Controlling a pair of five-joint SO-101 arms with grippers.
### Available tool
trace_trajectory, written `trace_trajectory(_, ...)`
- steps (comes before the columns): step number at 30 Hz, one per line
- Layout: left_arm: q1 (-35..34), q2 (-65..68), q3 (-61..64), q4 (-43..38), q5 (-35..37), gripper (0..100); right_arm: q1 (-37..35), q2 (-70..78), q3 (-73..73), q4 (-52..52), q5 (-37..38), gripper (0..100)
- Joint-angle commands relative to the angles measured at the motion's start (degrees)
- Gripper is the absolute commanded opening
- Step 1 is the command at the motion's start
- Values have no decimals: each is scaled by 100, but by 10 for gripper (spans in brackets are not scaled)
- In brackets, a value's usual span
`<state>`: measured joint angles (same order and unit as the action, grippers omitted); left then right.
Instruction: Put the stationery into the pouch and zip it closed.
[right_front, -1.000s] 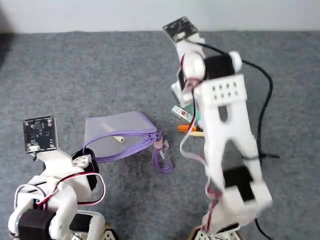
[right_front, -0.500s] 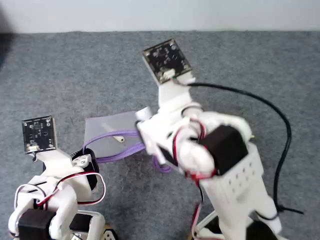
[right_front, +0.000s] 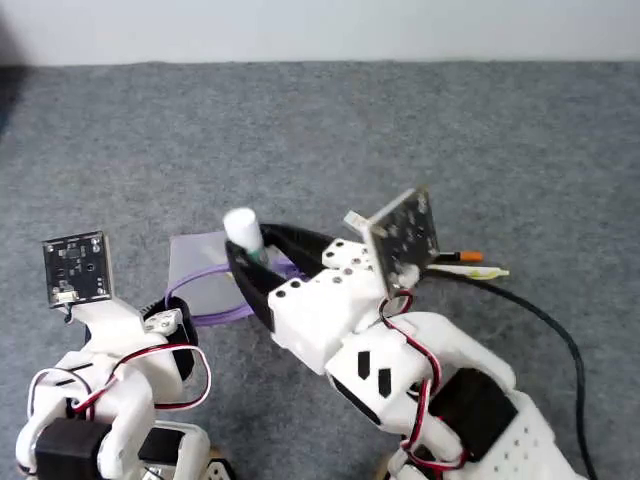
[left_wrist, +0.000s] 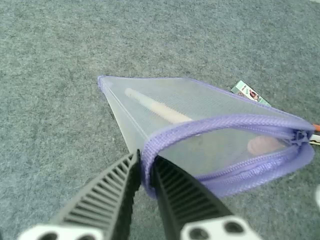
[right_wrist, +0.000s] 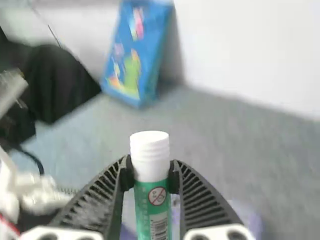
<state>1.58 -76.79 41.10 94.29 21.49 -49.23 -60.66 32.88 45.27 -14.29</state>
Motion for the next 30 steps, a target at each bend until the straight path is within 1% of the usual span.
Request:
trace_trajectory(1,9,97,-84,0,70,11,-84,-154,281,-1235,-35,8)
trace_trajectory(7,9,97,-84,-35,70,11,-532,136,1011,-2352,-18,8)
trace_trajectory(10,9,185,-215,-18,79,11,-576,251,1486,-3081,343,8)
trace_trajectory(15,-9,1064,-1033,9,79,11,-567,382,2268,-4418,1029,8)
trace_trajectory(19,-26,1758,-1534,176,79,11,-505,585,2699,-4998,1099,8)
trace_trajectory(22,-35,1908,-1684,316,79,11,-321,778,2910,-5244,1143,8)
trace_trajectory(26,-35,1908,-1692,325,79,11,-127,831,3015,-5174,1565,26)
trace_trajectory(27,-35,1908,-1692,325,79,11,-92,778,2980,-4998,1618,46)
trace_trajectory(30,-18,1908,-1701,290,79,11,-101,505,2769,-4171,1582,152)
